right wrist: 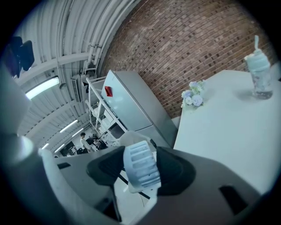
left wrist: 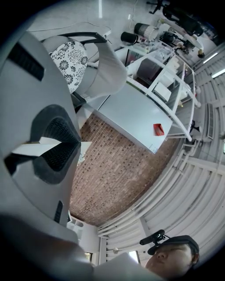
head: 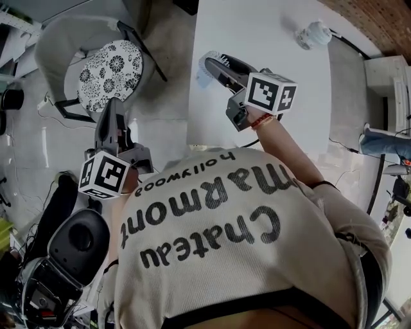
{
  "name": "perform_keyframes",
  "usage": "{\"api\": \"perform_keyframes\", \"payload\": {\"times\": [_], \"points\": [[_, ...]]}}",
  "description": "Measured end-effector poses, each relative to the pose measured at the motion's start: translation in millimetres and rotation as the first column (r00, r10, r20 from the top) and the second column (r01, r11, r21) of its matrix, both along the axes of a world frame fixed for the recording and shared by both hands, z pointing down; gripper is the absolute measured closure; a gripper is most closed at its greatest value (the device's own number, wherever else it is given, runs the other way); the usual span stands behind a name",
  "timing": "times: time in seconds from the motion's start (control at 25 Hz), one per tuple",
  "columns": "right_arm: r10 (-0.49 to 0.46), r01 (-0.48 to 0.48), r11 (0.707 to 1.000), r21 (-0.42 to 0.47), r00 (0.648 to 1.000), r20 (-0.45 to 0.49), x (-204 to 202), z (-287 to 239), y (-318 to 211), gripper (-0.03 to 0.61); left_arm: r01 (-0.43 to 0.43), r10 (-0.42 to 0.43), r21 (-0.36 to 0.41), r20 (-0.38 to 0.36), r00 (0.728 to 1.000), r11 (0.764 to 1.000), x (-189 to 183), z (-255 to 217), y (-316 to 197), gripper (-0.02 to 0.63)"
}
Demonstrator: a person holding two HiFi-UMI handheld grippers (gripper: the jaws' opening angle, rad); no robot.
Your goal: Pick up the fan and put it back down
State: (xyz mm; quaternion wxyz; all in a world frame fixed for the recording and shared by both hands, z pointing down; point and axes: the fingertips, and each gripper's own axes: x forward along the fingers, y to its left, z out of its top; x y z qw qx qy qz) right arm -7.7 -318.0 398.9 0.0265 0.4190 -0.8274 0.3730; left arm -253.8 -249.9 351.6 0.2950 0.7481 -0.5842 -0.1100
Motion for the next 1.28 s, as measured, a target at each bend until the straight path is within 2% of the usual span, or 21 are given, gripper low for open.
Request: {"api": "perform_keyframes", "payload": {"times": [0.16,0.32,0.52,0.92,1.28], "points": [[0.003,-0.003,1.000,-0.009,1.000,0.002,15.8,6.5,-11.9,0.351,-0.002,0.002,-0.014,-0.001,1.000,1.000,16.7,7.3,-10.7,0.614],[0.029,-0.029,0.999,-0.012,1.000,-0.003,33.4,13.7,-23.2,0.351,-0.041,0.042,-0.023,0.042,0.998,0.999,36.6,18.6,-22.5,0.614],[0.053,-0.053,0.998,-0.024,0.998,-0.025,47.4,27.1,-32.0,0.354,-0.048,0.049,-0.047,0.023,0.999,0.998,44.5,29.5,-35.9,0.614],[0.113,-0.115,0.993,-0.023,0.990,-0.080,61.0,41.0,-46.3,0.357,-0.108,0.110,-0.078,0.025,0.994,0.991,51.6,38.5,-67.0,0.614],[0.216,-0.218,0.976,-0.014,0.973,-0.088,63.4,47.8,-70.1,0.360,-0.164,0.167,-0.092,0.028,0.986,0.982,35.4,48.3,-107.5,0.614]]}}
